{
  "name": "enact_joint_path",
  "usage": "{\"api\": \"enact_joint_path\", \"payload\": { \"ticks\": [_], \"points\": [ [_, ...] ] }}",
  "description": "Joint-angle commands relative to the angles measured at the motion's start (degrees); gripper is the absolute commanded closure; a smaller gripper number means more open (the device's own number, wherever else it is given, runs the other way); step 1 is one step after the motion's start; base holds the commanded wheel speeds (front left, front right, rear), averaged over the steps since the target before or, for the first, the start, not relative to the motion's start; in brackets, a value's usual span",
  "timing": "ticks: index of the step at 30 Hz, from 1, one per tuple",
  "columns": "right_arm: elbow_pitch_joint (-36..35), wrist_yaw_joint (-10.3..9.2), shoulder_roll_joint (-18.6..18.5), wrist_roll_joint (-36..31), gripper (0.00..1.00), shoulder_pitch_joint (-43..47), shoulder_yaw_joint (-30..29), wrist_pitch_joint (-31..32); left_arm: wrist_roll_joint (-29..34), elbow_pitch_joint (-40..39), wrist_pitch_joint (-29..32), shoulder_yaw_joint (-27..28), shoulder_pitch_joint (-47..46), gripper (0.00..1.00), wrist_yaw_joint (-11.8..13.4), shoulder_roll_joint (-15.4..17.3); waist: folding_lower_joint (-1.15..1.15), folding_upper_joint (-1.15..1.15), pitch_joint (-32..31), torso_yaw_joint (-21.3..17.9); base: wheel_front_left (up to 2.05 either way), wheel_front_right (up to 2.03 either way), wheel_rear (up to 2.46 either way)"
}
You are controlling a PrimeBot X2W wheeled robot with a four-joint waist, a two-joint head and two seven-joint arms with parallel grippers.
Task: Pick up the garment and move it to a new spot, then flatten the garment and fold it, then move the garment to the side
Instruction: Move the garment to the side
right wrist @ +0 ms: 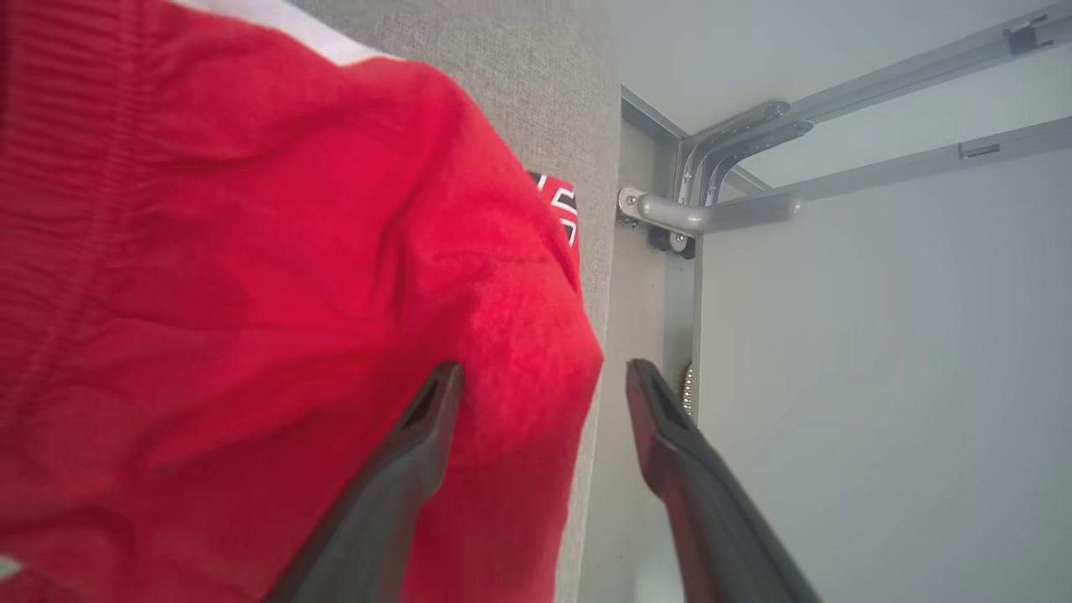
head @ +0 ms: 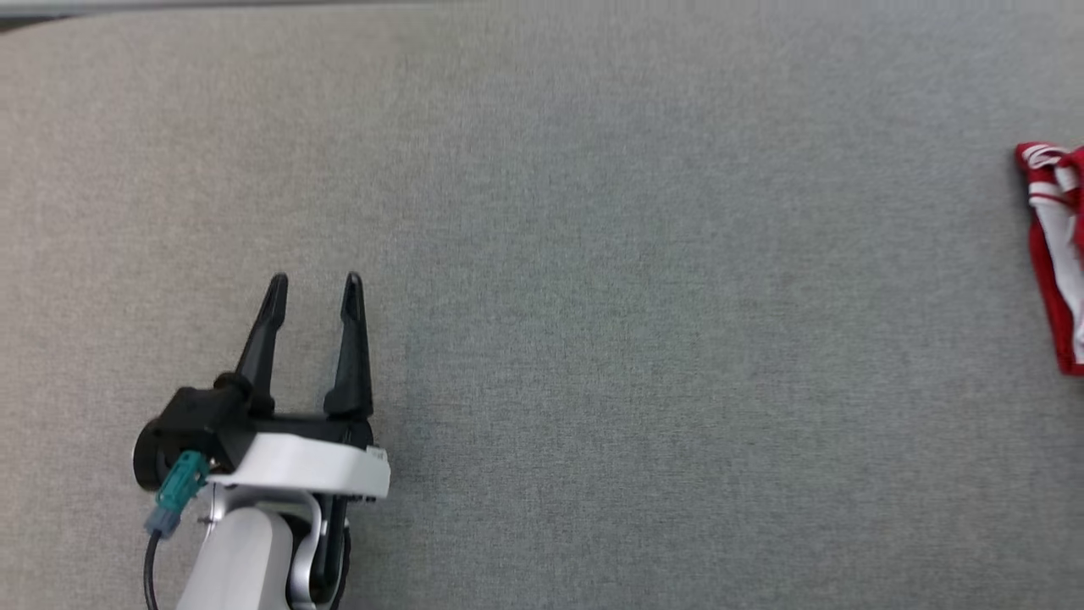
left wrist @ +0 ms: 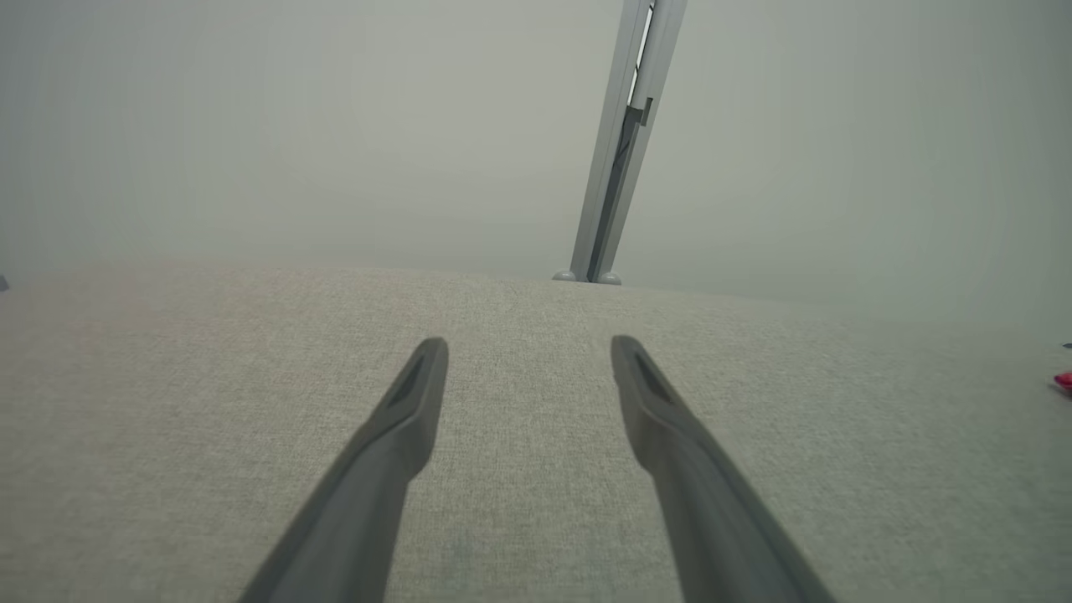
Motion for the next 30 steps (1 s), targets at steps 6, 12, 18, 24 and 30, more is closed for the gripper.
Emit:
{"api": "enact_joint_path", "payload": {
  "ticks": [6, 12, 18, 24, 30],
  "points": [
    [-2.3, -0.01, 4.3, -2.4, 0.0, -2.8, 0.3, -4.3, 0.8, -0.3, -0.1, 2.2, 4.6, 0.0, 0.5, 0.2, 0.0, 0.0, -8.9, -2.5, 0.0, 0.0, 0.0],
    [-5.4, -0.01, 12.6, 3.0, 0.0, -1.7, -1.2, -10.4, 2.2, -1.1, -0.1, 4.4, 7.9, 0.0, 0.4, 0.2, 0.0, 0.0, -13.6, -5.2, 0.0, 0.0, 0.0],
    [-9.5, -0.01, 17.9, 5.7, 0.0, 1.0, -2.8, -19.9, 1.9, -2.3, -0.2, 6.3, 9.8, 0.0, 0.5, 0.2, 0.0, 0.0, -16.7, -6.6, 0.0, 0.0, 0.0],
    [-13.5, -0.01, 23.9, 5.1, 0.0, 8.1, -10.2, -33.1, 1.9, -2.7, -0.1, 7.1, 11.6, 0.0, 0.6, 0.2, 0.0, 0.0, -18.4, -7.0, 0.0, 0.0, 0.0],
    [-17.2, -0.01, 30.2, 1.3, 0.0, 17.5, -18.7, -42.4, 1.2, -3.0, -0.1, 7.4, 13.0, 0.0, 0.8, 0.2, 0.0, 0.0, -19.2, -6.9, 0.0, 0.0, 0.0]
  ]
}}
